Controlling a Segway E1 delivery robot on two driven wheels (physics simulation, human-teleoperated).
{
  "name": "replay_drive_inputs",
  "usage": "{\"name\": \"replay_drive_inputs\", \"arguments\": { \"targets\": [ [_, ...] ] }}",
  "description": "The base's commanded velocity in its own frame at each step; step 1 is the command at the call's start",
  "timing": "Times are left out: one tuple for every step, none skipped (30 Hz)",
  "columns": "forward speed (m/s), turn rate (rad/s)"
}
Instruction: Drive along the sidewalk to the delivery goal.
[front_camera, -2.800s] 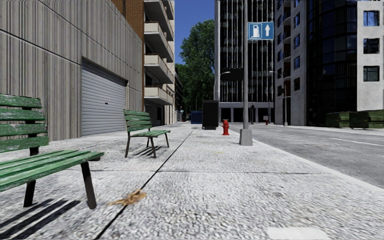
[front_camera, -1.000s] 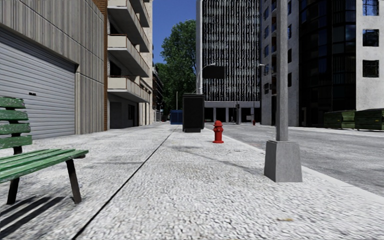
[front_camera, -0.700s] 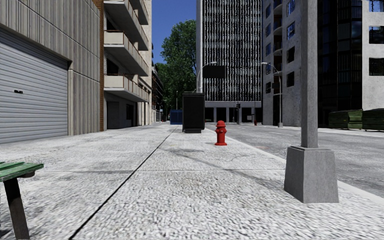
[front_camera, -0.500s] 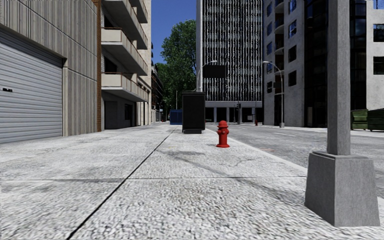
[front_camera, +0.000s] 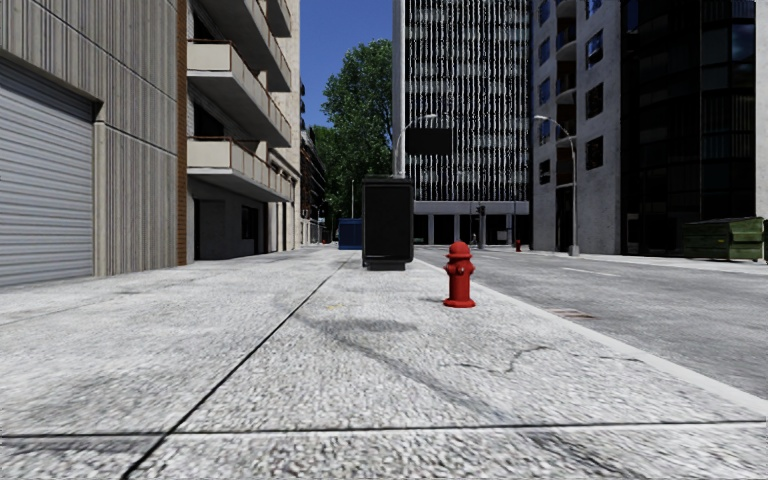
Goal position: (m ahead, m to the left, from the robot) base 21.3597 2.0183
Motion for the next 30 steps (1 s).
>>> {"name": "replay_drive_inputs", "arguments": {
  "targets": [
    [2.0, 0.0],
    [2.0, 0.0],
    [2.0, 0.0],
    [2.0, 0.0],
    [2.0, 0.0],
    [2.0, 0.0],
    [2.0, 0.0],
    [2.0, 0.02],
    [2.0, 0.13],
    [2.0, 0.27],
    [2.0, 0.37],
    [2.0, 0.37],
    [2.0, 0.43],
    [2.0, 0.45],
    [2.0, 0.46],
    [2.0, 0.46],
    [2.0, 0.47],
    [2.0, 0.47],
    [2.0, 0.47],
    [2.0, 0.47],
    [2.0, 0.47],
    [2.0, 0.47],
    [2.0, 0.47],
    [2.0, 0.47],
    [2.0, 0.47],
    [2.0, 0.47],
    [2.0, 0.47],
    [2.0, 0.47],
    [2.0, 0.47],
    [2.0, 0.46]
  ]
}}
